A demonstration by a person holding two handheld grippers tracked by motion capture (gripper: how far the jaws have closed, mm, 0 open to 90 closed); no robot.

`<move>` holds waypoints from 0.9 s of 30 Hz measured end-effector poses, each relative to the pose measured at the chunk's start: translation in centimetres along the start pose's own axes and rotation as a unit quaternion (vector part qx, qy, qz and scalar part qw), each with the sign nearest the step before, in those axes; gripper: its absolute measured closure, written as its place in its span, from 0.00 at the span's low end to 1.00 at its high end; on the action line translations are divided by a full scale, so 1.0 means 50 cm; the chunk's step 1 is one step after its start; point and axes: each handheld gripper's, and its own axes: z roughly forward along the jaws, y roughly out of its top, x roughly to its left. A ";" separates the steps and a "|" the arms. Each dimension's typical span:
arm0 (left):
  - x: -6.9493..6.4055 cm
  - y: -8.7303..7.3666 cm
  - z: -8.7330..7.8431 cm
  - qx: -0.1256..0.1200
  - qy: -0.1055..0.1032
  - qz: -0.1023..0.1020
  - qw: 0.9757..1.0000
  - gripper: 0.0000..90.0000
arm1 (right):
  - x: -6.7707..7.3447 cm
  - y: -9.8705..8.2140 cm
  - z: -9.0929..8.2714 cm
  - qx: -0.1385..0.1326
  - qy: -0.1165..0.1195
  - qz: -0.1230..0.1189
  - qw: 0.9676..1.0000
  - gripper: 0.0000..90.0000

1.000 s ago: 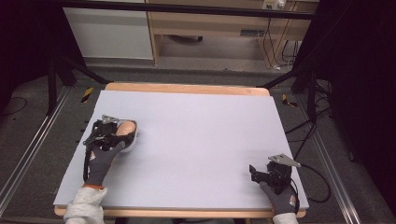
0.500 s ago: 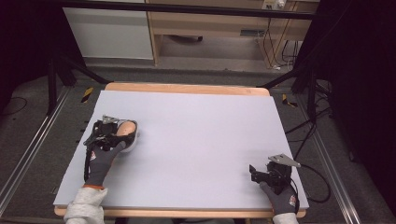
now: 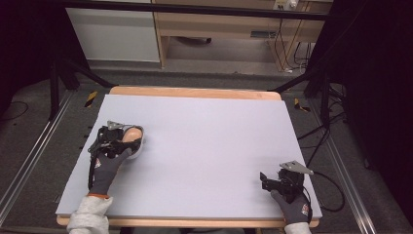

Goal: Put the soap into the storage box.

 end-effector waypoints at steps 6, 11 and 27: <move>-0.006 0.001 -0.001 0.002 0.003 0.006 1.000 0.33 | 0.000 0.000 0.000 0.000 0.000 0.000 1.000 0.08; -0.008 0.003 -0.007 -0.007 0.003 0.008 1.000 0.33 | 0.000 0.000 0.000 0.000 0.001 -0.001 1.000 0.08; -0.038 0.017 -0.042 -0.039 -0.028 0.018 0.999 0.33 | 0.000 0.000 -0.001 -0.002 0.000 0.000 1.000 0.08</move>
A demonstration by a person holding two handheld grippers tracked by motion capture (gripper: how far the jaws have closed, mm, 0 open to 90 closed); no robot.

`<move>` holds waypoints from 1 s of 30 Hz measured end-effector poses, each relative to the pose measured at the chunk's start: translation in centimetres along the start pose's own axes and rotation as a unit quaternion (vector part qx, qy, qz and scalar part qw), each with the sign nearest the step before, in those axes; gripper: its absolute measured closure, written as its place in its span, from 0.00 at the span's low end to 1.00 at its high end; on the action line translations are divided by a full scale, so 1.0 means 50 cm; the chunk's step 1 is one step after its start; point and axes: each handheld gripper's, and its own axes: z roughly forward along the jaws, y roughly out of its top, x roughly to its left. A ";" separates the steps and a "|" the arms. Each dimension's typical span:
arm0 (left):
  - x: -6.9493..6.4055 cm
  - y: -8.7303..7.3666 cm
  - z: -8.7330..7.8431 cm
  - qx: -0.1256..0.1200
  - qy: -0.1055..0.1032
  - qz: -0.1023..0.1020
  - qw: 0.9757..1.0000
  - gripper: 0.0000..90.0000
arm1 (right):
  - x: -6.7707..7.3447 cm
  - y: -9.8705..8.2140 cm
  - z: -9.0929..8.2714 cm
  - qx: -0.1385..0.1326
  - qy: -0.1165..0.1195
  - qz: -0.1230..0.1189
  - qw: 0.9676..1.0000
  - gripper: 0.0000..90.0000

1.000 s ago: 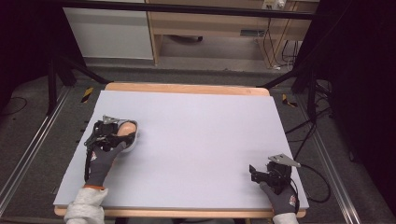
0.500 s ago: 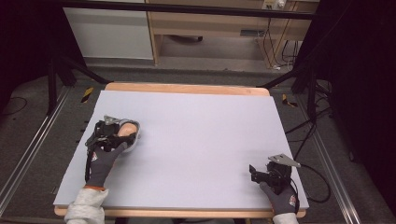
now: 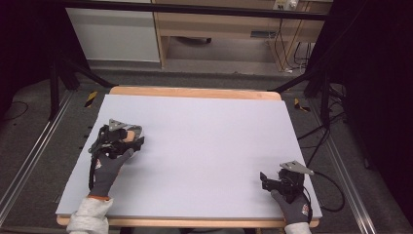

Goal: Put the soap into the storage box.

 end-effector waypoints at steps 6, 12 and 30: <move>-0.030 -0.004 -0.010 -0.006 -0.036 0.011 0.999 0.34 | 0.000 0.000 -0.002 -0.003 0.000 0.003 1.000 0.08; -0.051 -0.022 -0.021 -0.002 -0.064 0.017 0.998 0.34 | -0.002 0.000 -0.001 -0.002 -0.003 0.004 1.000 0.08; -0.081 -0.107 -0.033 0.012 -0.061 0.056 0.996 0.35 | -0.004 0.000 -0.002 -0.003 -0.004 0.006 1.000 0.08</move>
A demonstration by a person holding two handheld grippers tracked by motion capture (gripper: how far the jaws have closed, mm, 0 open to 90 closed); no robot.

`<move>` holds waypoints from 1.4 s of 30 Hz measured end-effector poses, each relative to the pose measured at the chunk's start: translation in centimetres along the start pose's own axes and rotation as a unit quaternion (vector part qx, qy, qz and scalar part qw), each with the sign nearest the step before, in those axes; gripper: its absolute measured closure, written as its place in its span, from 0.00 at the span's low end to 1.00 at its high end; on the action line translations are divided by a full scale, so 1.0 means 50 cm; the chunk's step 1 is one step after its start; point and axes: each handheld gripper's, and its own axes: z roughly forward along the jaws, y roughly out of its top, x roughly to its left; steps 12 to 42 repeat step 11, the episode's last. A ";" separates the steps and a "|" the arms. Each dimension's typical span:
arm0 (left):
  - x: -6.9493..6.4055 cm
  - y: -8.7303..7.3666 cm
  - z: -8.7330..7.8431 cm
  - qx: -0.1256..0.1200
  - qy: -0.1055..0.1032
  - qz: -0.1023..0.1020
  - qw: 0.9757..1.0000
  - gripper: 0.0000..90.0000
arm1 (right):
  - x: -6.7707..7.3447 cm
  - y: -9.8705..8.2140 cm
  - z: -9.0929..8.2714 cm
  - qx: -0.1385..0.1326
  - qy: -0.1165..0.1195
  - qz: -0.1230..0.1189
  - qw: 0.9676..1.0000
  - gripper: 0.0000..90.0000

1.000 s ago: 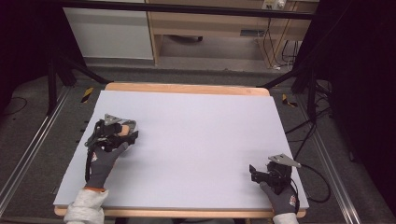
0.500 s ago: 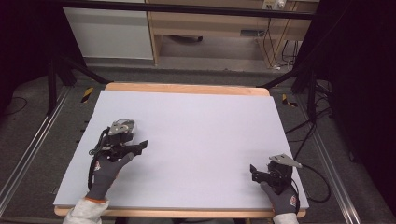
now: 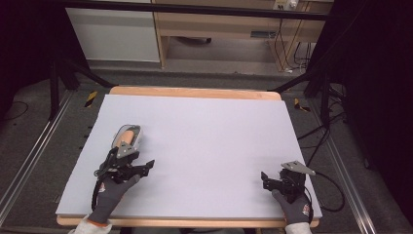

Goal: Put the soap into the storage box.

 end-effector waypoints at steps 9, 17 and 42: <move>-0.002 -0.035 -0.001 0.012 0.001 0.006 1.000 0.35 | -0.003 -0.001 0.000 0.001 -0.004 0.000 1.000 0.08; -0.002 -0.043 -0.005 0.013 0.002 0.006 1.000 0.35 | -0.004 -0.001 0.001 0.000 -0.003 0.001 1.000 0.08; -0.002 -0.043 -0.005 0.013 0.002 0.006 1.000 0.35 | -0.004 -0.001 0.001 0.000 -0.003 0.001 1.000 0.08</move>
